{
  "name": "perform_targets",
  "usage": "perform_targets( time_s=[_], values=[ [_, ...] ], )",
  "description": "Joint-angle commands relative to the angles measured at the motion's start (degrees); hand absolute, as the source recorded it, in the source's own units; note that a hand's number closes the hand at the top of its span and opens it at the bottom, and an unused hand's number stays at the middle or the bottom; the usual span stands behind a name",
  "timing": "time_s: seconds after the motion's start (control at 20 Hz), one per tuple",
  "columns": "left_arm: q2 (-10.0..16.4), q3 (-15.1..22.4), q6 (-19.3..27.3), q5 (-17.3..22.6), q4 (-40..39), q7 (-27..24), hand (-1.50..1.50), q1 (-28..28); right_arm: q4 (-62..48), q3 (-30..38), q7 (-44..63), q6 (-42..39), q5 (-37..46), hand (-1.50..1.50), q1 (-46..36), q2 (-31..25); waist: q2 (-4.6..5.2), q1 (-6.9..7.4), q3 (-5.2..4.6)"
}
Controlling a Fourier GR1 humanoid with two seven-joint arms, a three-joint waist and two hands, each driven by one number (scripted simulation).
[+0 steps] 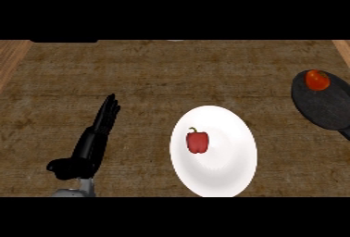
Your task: Pick the tomato from the plate and place it in the pan
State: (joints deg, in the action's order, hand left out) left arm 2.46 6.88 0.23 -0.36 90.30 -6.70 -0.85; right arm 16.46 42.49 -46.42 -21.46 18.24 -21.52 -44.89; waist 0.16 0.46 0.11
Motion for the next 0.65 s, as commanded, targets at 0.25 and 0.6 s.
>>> perform_targets(
  time_s=[0.25,0.6],
  values=[
    [1.87,-1.57,-3.00,2.14,2.89,2.09,0.00,1.21,1.59,-4.23,-2.75,1.21,-1.59,-1.50,0.60,2.35,-0.06,0.07,-0.03],
    [-1.85,0.83,0.93,-1.53,1.85,2.25,0.00,-0.17,2.11,-6.33,-4.95,4.99,-2.71,-1.50,1.69,0.71,-0.05,-0.09,-0.04]
  ],
)
